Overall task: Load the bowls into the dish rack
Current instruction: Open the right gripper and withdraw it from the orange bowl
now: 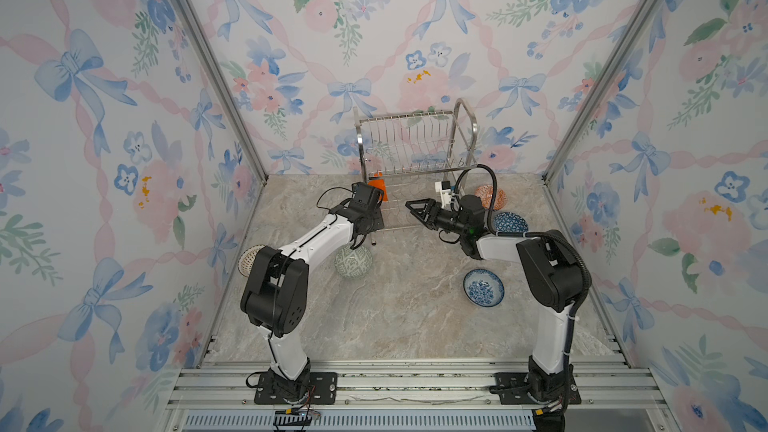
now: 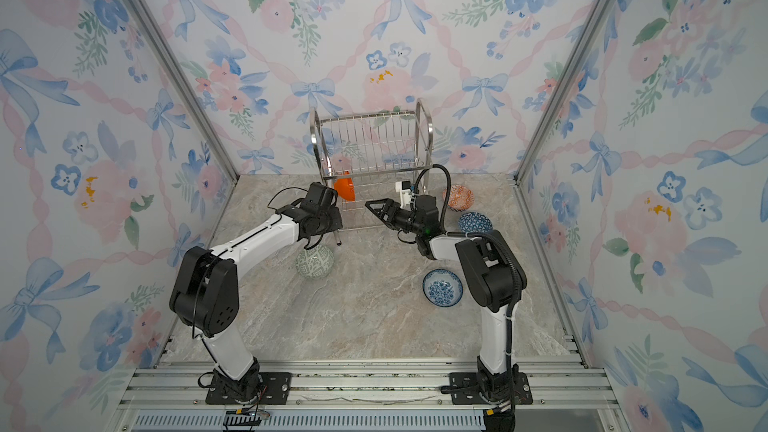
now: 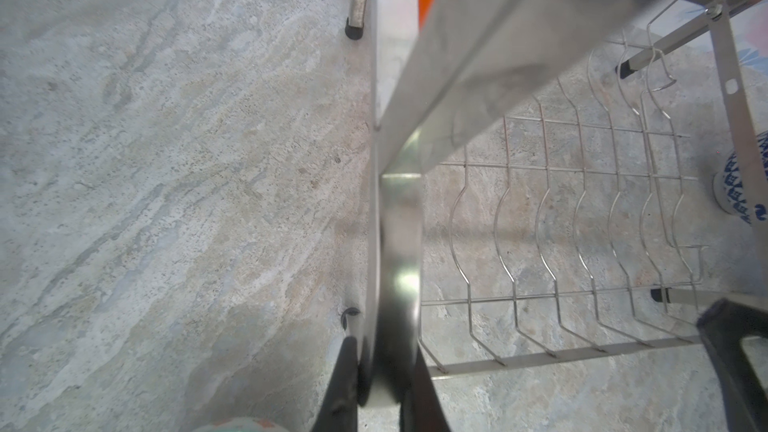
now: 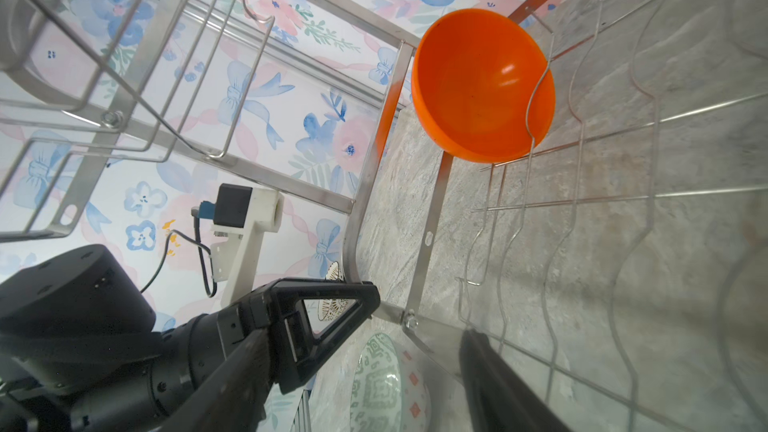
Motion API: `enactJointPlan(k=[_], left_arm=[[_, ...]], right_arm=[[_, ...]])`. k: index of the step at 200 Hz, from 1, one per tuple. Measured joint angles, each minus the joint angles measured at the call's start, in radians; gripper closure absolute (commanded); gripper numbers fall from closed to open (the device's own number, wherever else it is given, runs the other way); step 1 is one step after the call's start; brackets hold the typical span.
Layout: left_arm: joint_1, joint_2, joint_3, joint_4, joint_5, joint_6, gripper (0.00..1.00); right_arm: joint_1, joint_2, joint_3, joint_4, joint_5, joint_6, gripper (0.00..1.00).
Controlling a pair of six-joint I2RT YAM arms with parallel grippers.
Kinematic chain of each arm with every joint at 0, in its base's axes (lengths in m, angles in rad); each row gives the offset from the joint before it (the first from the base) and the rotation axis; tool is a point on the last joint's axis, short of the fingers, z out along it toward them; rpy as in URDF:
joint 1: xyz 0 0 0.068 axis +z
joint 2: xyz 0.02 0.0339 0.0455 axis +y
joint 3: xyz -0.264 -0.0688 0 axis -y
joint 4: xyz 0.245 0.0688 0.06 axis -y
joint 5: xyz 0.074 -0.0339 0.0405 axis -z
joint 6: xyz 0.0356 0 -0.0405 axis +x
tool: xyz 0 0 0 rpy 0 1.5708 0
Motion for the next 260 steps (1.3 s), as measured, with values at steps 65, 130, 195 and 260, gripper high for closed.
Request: enactJointPlan(k=[65, 130, 195, 260], left_arm=[[0.0, 0.0, 0.0, 0.0, 0.0, 0.042, 0.92], [0.0, 0.0, -0.002, 0.005, 0.005, 0.05, 0.83], [0.003, 0.0, -0.005, -0.003, 0.02, 0.045, 0.77], [0.002, -0.018, -0.034, -0.024, 0.023, 0.044, 0.65]], right_arm=[[0.011, -0.168, -0.022, -0.354, 0.05, -0.308, 0.03], [0.075, -0.288, -0.066, -0.622, 0.219, -0.473, 0.03], [0.121, -0.396, -0.131, -0.759, 0.351, -0.478, 0.03], [0.121, -0.389, -0.046, -0.901, 0.333, -0.495, 0.03]])
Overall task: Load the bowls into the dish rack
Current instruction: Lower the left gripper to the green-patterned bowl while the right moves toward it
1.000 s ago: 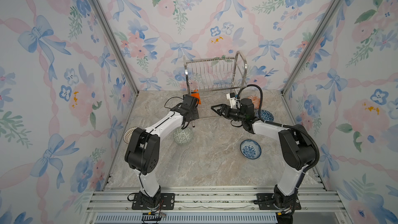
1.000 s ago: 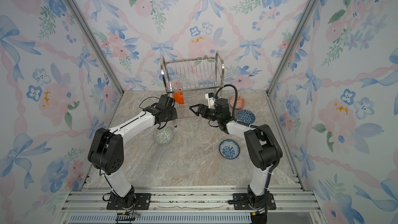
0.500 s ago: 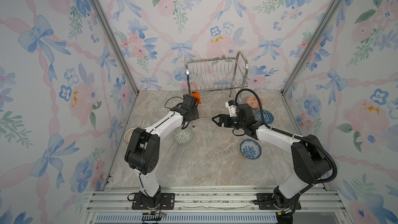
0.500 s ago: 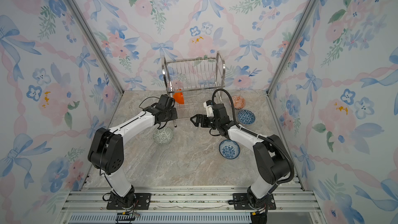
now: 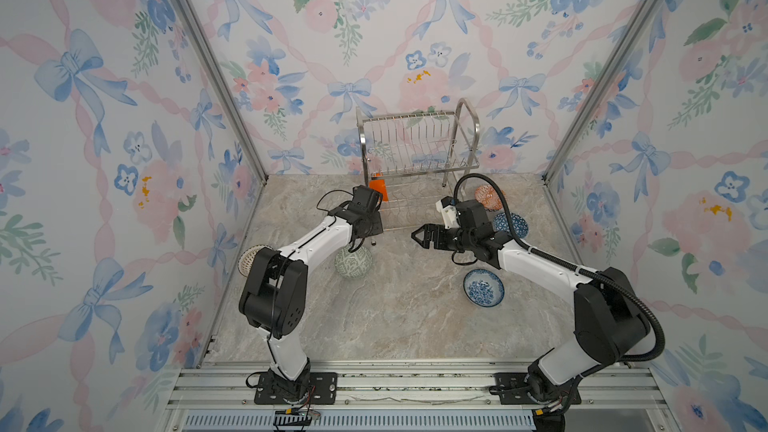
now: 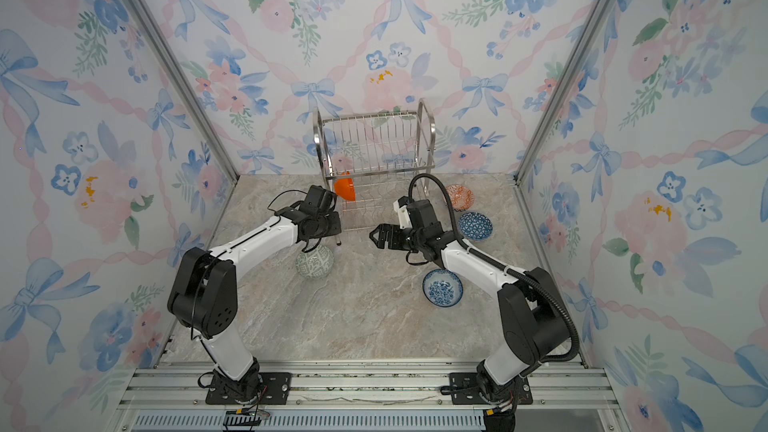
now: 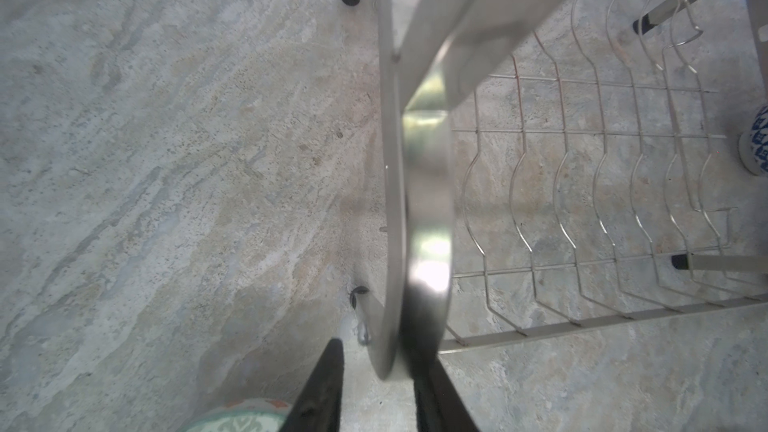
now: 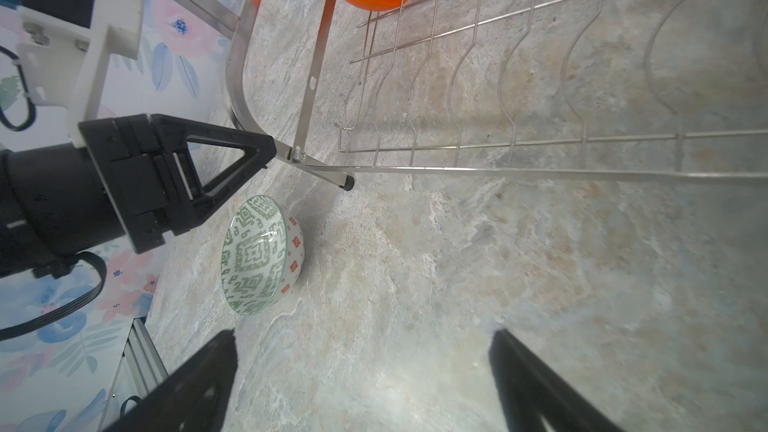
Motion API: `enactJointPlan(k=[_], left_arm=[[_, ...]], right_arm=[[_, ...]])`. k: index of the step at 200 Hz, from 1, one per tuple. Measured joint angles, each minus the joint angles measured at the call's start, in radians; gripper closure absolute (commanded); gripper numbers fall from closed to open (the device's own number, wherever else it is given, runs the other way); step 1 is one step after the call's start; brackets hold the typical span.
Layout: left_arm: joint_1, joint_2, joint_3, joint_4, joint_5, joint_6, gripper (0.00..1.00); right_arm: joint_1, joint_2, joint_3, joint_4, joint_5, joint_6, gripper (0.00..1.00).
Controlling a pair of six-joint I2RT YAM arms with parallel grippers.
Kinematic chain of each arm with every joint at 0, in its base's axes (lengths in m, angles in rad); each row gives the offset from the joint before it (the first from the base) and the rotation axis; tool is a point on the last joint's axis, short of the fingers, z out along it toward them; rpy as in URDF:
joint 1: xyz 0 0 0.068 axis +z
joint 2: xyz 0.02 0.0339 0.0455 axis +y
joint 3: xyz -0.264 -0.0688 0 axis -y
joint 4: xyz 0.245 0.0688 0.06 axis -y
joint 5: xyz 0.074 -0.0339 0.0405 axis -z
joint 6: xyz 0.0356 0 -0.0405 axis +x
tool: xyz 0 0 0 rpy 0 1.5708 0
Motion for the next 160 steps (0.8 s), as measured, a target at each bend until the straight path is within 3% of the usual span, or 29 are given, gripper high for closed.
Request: enactJointPlan(k=[47, 87, 132, 160], left_arm=[[-0.001, -0.038, -0.021, -0.007, -0.007, 0.027, 0.39], [-0.001, -0.1, -0.045, -0.01, -0.017, 0.046, 0.02], [0.01, -0.215, -0.117, -0.027, -0.034, 0.052, 0.02], [0.085, -0.299, -0.219, -0.047, -0.015, 0.046, 0.02]], right_arm=[[0.017, -0.082, -0.04, -0.035, 0.092, -0.014, 0.03], [0.018, -0.138, -0.047, -0.043, 0.146, -0.023, 0.03], [0.043, -0.108, -0.029, -0.062, 0.148, -0.056, 0.03], [0.043, -0.096, -0.028, -0.074, 0.154, -0.059, 0.03]])
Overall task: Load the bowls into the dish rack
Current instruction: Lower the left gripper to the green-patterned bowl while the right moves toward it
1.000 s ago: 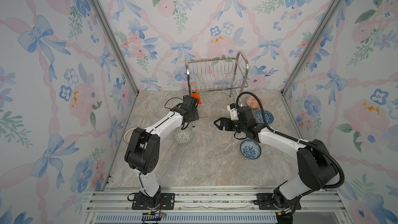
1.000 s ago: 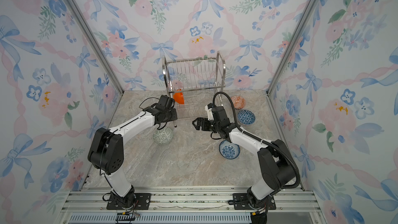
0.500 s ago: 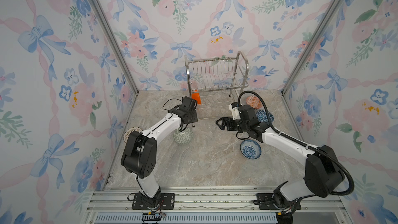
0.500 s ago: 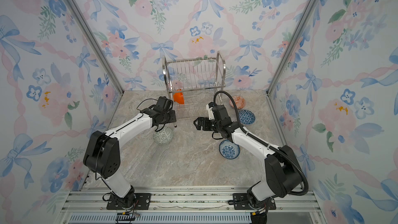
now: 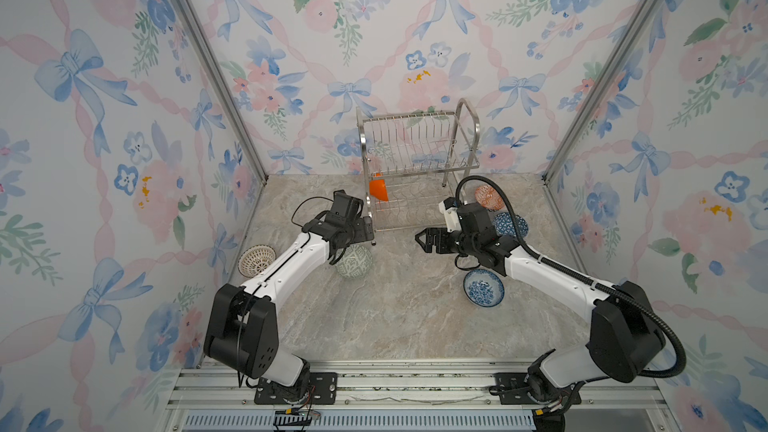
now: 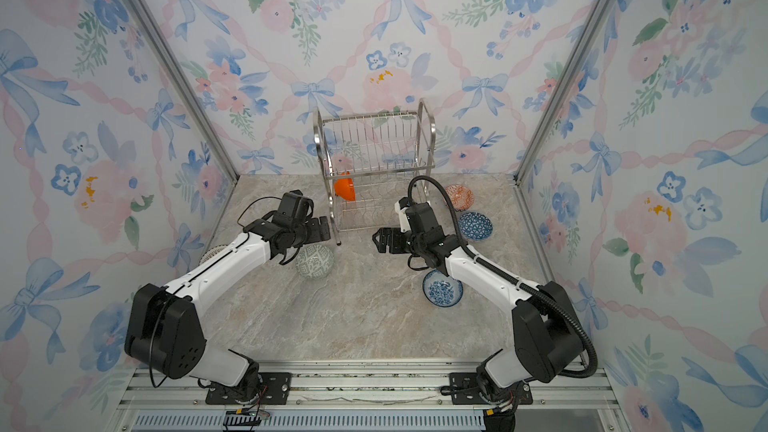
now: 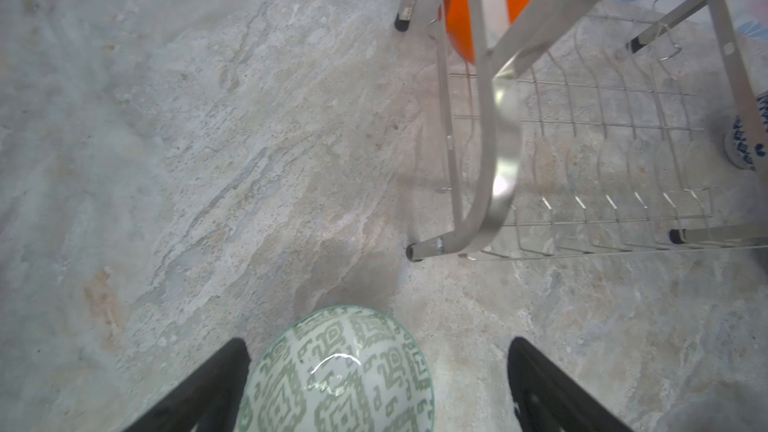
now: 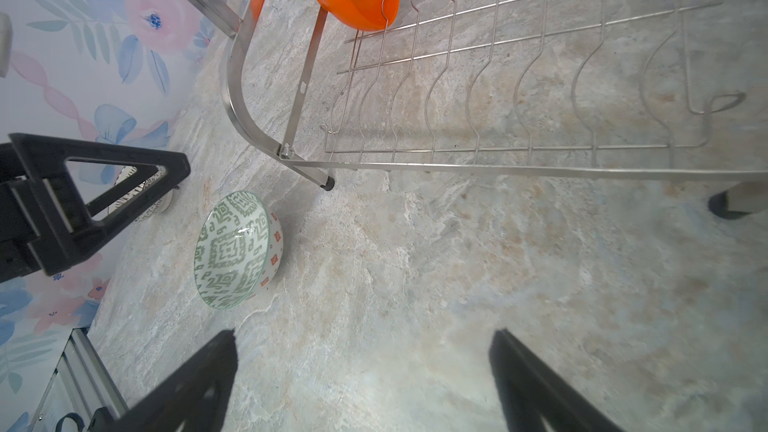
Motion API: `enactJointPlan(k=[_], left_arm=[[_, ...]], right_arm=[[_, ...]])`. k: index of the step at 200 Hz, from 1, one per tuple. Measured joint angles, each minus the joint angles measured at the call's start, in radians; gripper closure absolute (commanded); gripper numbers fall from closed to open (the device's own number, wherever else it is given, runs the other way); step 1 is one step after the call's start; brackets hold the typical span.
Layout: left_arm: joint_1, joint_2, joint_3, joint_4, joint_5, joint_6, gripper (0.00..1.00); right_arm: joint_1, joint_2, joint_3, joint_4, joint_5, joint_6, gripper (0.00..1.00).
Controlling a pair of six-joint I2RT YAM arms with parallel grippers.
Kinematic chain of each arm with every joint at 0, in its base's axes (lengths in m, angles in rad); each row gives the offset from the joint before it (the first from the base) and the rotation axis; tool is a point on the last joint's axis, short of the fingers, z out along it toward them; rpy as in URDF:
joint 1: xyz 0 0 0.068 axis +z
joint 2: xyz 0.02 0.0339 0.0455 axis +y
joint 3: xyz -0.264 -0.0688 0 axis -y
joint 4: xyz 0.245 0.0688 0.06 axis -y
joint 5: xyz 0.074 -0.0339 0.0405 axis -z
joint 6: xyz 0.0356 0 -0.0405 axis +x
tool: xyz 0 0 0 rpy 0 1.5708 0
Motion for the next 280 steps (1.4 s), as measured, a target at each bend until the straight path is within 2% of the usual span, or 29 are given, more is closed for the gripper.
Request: enactJointPlan(k=[24, 47, 80, 95, 117, 138, 161, 200, 238, 245, 280], left_arm=[[0.064, -0.061, -0.09, -0.034, 0.017, -0.018, 0.02], [0.085, -0.089, -0.142, -0.067, 0.04, -0.026, 0.03], [0.096, -0.092, -0.19, -0.085, 0.08, -0.038, 0.26], [0.097, -0.082, -0.193, -0.089, 0.096, -0.036, 0.3], [0.097, -0.043, -0.193, -0.089, 0.11, -0.029, 0.42], [0.097, 0.013, -0.192, -0.089, 0.115, -0.023, 0.5], [0.098, 0.068, -0.184, -0.09, 0.114, -0.02, 0.52], [0.101, 0.116, -0.135, -0.089, 0.114, -0.01, 0.77], [0.087, 0.152, -0.103, -0.09, 0.115, 0.014, 0.97], [0.08, 0.152, -0.094, -0.089, 0.117, 0.011, 1.0], [0.01, 0.158, -0.061, -0.085, 0.101, 0.022, 1.0]], right_arm=[[0.0, 0.0, 0.002, -0.006, 0.008, 0.0, 0.03], [0.002, 0.0, 0.002, -0.006, 0.012, 0.002, 0.03], [0.009, 0.0, 0.002, -0.011, 0.019, 0.016, 0.03], [0.015, 0.0, 0.002, -0.019, 0.023, 0.023, 0.03], [0.025, 0.0, 0.002, -0.031, 0.031, 0.029, 0.03], [0.034, 0.0, 0.002, -0.037, 0.039, 0.037, 0.03], [0.051, -0.001, 0.002, -0.039, 0.046, 0.037, 0.03], [0.081, -0.005, 0.002, -0.051, 0.079, 0.027, 0.03], [0.085, -0.005, 0.021, -0.099, 0.111, 0.019, 0.03], [0.085, -0.005, 0.023, -0.1, 0.111, 0.017, 0.03], [0.085, -0.006, 0.023, -0.109, 0.116, 0.008, 0.03]])
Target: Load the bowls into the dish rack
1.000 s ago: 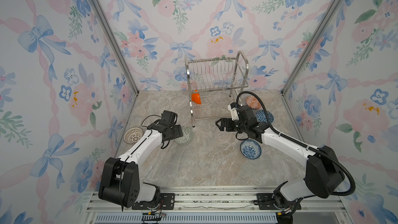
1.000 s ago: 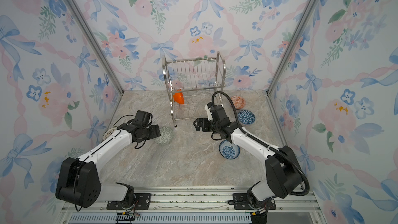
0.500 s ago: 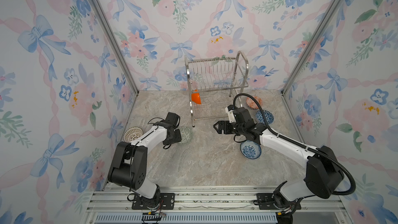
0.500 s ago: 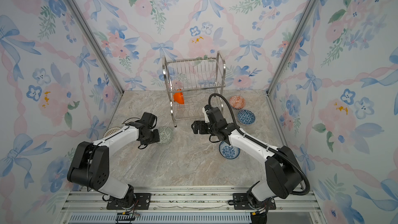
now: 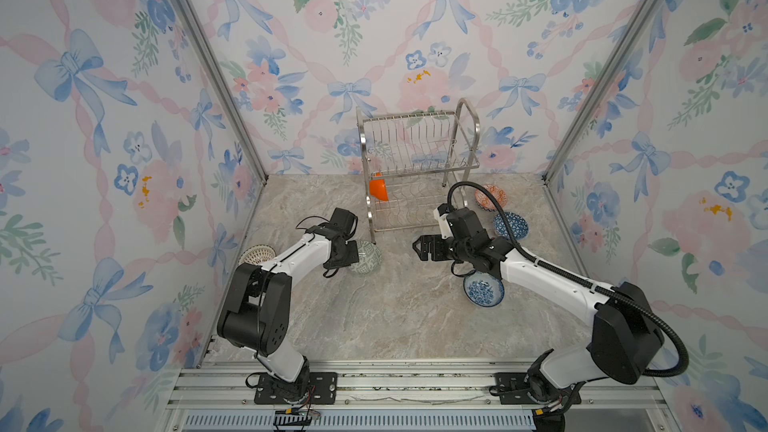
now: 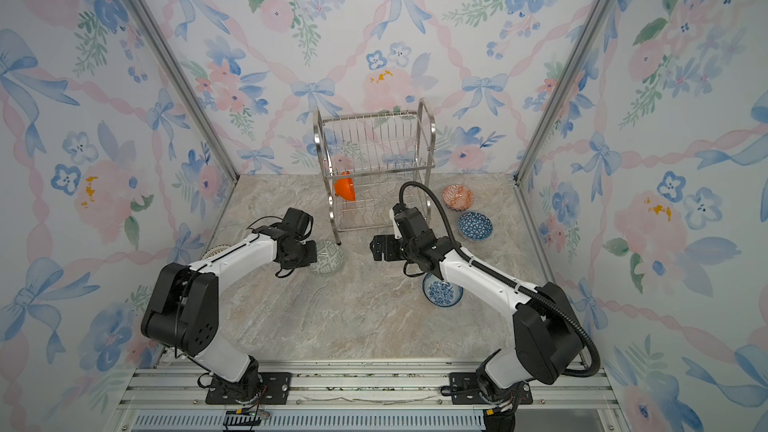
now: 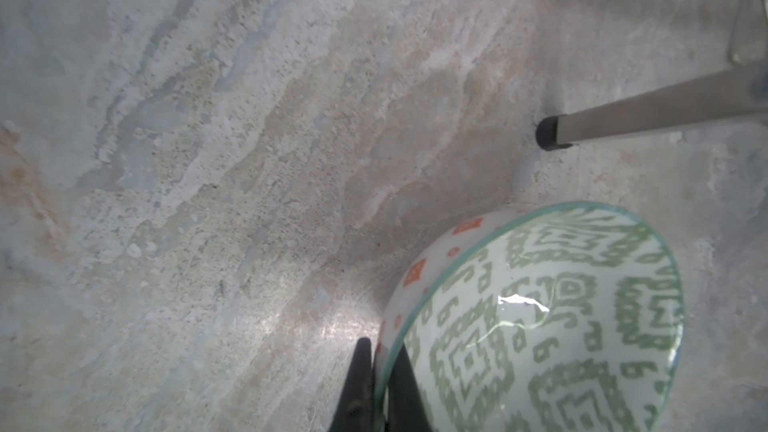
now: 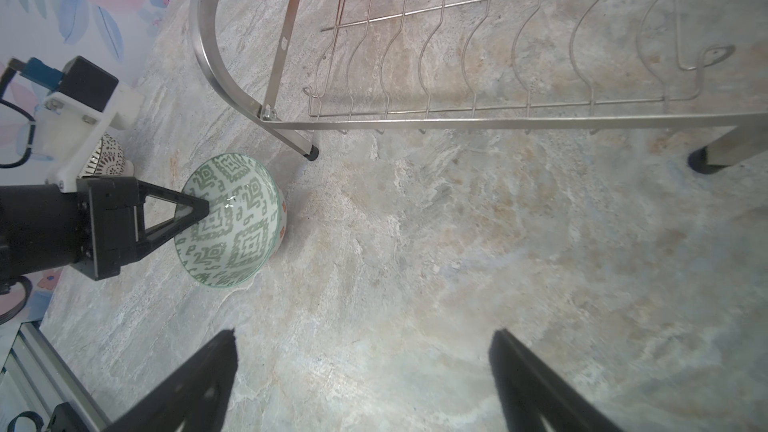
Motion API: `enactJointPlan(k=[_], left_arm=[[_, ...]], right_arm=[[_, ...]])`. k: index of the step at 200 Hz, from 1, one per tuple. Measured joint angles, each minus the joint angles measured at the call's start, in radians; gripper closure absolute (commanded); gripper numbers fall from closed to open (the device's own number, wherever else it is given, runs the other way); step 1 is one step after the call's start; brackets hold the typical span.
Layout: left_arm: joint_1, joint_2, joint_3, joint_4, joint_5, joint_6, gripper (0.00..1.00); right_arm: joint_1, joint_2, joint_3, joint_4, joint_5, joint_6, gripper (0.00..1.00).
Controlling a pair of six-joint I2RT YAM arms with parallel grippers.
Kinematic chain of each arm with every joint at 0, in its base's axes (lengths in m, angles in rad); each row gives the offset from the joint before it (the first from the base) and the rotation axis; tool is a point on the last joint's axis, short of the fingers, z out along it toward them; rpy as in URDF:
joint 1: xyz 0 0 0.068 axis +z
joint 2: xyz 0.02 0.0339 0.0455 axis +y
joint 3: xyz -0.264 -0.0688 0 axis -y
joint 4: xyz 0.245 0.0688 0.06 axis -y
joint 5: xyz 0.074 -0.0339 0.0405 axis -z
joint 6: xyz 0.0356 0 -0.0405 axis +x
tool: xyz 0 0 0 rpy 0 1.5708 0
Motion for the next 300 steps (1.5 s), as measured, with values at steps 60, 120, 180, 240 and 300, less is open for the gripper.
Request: enactJointPlan(k=[60, 120, 180, 240, 300], left_arm=[[-0.182, 0.055, 0.067, -0.022, -0.011, 0.003, 1.0], [-0.272, 0.204, 0.261, -0.026, -0.002, -0.011, 1.0], [-0.291, 0.333, 0.398, -0.022, 0.009, -0.047, 1.0], [-0.315, 0.351, 0.421, -0.021, 0.011, -0.058, 0.8], [-0.309, 0.304, 0.391, -0.019, -0.019, -0.076, 0.52]], right_arm=[[-0.02, -0.061, -0.019, -0.008, 0.005, 0.0, 0.03], [-0.079, -0.072, -0.041, -0.014, -0.011, 0.004, 0.03], [-0.085, -0.07, -0.049, -0.017, -0.024, 0.007, 0.03], [-0.088, -0.053, -0.041, -0.038, -0.039, 0.007, 0.03], [-0.106, -0.052, -0.041, -0.037, -0.047, 0.009, 0.03]])
